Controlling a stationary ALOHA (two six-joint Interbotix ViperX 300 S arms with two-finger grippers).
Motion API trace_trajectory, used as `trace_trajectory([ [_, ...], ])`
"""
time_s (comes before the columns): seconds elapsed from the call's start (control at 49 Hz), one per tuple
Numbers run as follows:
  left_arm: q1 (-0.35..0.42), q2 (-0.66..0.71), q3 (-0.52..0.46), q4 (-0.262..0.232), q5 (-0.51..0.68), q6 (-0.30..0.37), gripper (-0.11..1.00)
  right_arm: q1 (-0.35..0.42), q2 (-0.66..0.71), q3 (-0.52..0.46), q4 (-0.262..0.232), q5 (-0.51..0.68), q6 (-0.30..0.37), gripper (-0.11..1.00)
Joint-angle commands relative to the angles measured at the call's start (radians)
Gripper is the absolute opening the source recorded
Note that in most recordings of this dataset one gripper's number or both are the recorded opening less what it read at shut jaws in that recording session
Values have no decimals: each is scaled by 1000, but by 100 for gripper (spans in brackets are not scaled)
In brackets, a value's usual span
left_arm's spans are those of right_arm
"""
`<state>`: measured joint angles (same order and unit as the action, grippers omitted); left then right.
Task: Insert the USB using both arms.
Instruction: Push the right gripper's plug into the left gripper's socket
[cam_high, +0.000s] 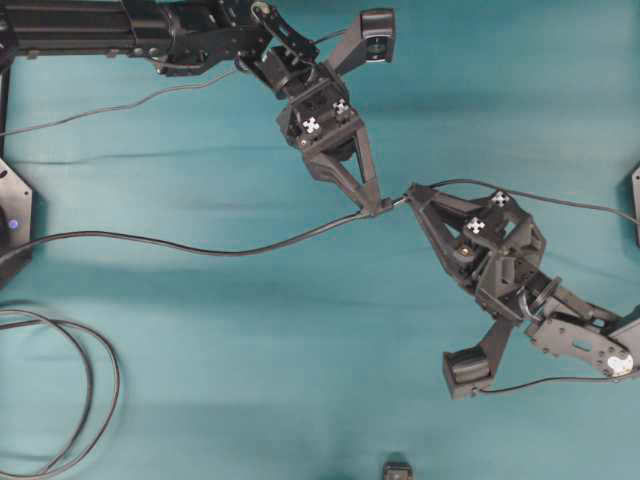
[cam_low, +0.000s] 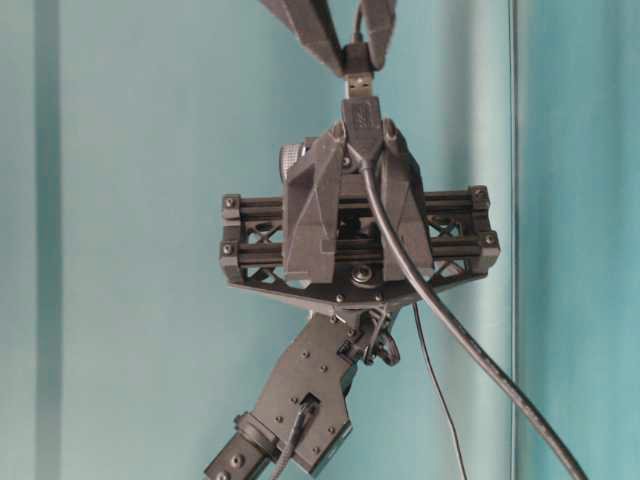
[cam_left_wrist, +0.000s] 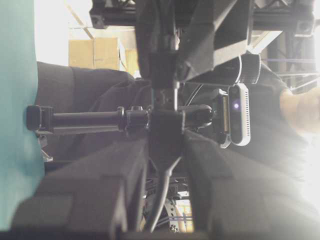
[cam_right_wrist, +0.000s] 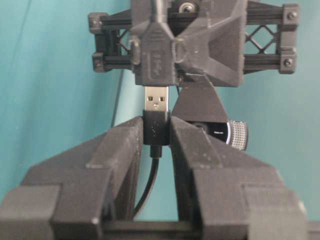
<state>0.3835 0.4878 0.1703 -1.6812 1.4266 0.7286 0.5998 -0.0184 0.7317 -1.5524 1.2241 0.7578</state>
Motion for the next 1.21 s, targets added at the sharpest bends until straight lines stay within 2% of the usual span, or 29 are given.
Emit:
trace_trajectory([
  [0.0, 6, -20, -23, -5, 3, -3, 28, 3, -8, -15, -11, 2, 3, 20],
  [1.185, 14, 2, -58, 3, -44, 2, 28, 3, 15, -58, -11, -41, -6, 20],
])
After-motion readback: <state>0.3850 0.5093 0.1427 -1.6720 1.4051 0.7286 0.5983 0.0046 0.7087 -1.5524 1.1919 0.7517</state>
